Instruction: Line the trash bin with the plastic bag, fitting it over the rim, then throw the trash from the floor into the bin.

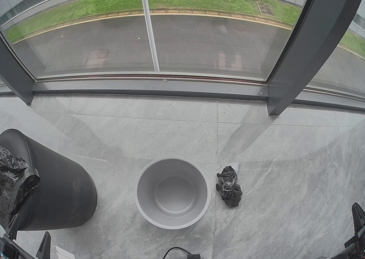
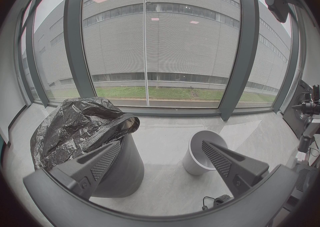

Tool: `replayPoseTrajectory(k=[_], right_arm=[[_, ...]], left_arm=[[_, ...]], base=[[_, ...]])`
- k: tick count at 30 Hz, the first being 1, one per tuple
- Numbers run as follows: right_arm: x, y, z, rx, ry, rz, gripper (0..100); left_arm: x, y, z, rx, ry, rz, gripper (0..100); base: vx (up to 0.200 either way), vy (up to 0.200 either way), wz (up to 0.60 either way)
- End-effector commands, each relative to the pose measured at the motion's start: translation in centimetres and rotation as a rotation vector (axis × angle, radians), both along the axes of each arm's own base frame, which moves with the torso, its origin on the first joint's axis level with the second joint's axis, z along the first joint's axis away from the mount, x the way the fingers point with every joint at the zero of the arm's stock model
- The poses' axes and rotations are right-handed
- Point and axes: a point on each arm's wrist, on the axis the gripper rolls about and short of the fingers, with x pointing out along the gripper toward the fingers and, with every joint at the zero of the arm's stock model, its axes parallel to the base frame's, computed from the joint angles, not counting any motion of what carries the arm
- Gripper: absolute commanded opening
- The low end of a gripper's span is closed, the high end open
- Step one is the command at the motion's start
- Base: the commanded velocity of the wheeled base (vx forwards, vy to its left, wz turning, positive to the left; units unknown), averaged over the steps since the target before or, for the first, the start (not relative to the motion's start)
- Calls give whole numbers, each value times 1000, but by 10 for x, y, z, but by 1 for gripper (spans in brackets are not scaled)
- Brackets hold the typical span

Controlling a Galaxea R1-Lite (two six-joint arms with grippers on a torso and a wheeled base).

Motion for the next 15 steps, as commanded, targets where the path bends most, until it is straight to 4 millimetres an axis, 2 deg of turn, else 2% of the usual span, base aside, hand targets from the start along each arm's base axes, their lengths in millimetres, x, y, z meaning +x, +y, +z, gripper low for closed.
replayPoseTrajectory(k=[1, 4, 5, 12, 13, 14, 15], right_arm=[[0, 0, -5, 7, 0, -3, 0], [0, 0, -5, 5, 2, -3, 0], [0, 0, -5, 5, 2, -3, 0], [-1, 0, 0, 7, -21, -13, 0], [-3, 0, 7, 10, -44, -6, 0], [-7, 0, 25, 16, -98, -3, 0], [-12, 0, 57, 35, -161, -1, 0]], left_arm=[[0, 0, -6, 5, 8, -1, 100], [0, 0, -5, 12, 0, 3, 100], [0, 0, -5, 23, -2, 3, 0], [0, 0, -5, 1, 4, 2, 0], [0, 0, -5, 4, 2, 1, 0], [-1, 0, 1, 1, -21, -2, 0], [-3, 0, 15, -16, -46, -16, 0]], base=[[0, 0, 0], [0, 0, 0], [0, 0, 0], [0, 0, 0], [0, 0, 0], [0, 0, 0], [0, 0, 0]])
